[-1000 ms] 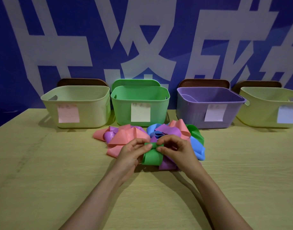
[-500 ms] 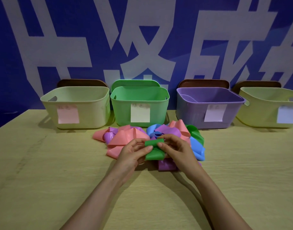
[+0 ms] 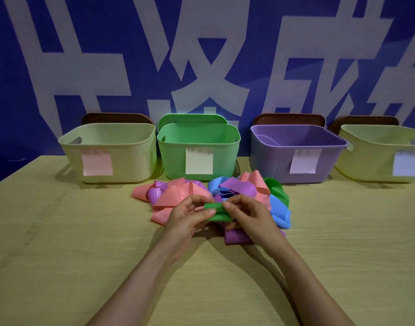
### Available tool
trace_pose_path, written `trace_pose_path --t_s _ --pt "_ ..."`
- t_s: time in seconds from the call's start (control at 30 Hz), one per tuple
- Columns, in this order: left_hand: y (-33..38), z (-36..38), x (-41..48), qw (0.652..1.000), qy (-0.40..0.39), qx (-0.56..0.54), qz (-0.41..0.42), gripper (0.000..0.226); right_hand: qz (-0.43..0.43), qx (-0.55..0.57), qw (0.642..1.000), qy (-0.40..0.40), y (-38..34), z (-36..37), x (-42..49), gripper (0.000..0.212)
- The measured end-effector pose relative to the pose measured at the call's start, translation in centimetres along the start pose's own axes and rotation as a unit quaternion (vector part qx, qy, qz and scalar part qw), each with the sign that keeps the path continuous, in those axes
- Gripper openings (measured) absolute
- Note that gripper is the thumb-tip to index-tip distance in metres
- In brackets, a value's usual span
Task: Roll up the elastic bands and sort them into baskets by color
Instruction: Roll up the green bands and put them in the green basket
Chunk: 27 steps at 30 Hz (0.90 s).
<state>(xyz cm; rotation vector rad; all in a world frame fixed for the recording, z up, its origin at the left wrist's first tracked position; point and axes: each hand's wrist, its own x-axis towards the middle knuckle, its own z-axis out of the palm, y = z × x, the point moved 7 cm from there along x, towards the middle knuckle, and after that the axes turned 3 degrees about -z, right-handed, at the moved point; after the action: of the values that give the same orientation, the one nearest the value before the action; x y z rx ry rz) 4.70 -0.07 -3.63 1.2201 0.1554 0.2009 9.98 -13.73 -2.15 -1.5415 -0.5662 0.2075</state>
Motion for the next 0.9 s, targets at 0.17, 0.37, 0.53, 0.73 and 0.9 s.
trace_pose_path --t_s 0.17,0.37,0.53,0.73,0.9 --pt "0.2 0.2 -0.2 1.000 -0.006 -0.002 0.008 0.024 -0.027 0.010 1.000 -0.006 -0.5 0.0 -0.2 0.004" --pt "1.0 0.9 -0.9 1.000 0.003 -0.022 -0.005 0.007 -0.064 0.005 0.998 0.017 -1.2 -0.2 -0.5 0.015" --pt "3.7 1.2 -1.2 0.997 0.012 0.069 0.017 0.014 -0.064 0.032 0.997 0.004 -2.9 -0.1 -0.9 0.021" --pt "7.7 3.0 -2.2 0.995 -0.022 0.096 0.021 0.016 -0.085 0.031 0.996 -0.019 -8.8 -0.2 0.0 0.037" --pt "11.0 4.4 0.0 0.994 -0.054 0.084 0.050 0.016 -0.011 0.160 0.987 -0.017 -10.2 -0.4 3.6 0.018"
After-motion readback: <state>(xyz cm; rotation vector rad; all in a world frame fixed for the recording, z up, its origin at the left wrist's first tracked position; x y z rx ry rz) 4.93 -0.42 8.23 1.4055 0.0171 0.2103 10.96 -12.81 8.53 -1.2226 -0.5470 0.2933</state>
